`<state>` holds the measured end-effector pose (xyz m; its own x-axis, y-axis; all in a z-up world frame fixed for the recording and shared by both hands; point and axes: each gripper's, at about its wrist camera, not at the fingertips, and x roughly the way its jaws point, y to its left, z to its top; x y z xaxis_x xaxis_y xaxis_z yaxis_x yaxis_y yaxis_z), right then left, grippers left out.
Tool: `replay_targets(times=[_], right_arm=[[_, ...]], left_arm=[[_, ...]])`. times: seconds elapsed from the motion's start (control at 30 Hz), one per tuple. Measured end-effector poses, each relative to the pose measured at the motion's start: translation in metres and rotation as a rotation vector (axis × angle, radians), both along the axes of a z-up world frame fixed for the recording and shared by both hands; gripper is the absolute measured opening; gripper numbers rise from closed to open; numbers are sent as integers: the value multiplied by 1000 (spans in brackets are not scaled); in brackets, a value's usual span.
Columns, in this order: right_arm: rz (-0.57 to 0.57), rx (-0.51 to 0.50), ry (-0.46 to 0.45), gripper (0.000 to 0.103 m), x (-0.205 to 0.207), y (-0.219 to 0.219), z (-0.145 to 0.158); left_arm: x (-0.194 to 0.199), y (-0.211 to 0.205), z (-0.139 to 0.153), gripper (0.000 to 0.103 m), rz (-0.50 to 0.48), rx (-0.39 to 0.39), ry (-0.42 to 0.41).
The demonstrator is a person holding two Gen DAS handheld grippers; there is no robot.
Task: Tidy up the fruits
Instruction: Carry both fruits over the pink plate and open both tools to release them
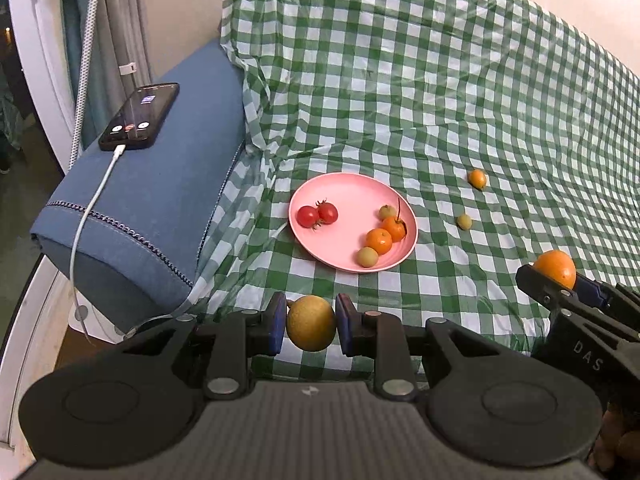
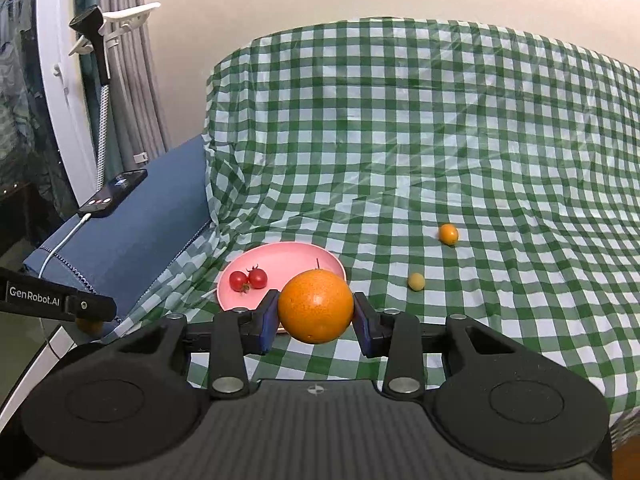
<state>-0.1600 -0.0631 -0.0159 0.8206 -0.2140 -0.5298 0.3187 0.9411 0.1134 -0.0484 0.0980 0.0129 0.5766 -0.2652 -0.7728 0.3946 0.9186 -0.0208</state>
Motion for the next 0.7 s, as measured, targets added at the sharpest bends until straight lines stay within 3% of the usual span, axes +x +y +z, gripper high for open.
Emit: replay_targets(times=[0.7], right_arm=[[-5,14,17,40,3,-4,-5]], left_arm=[[8,0,-5,29,10,4,12]])
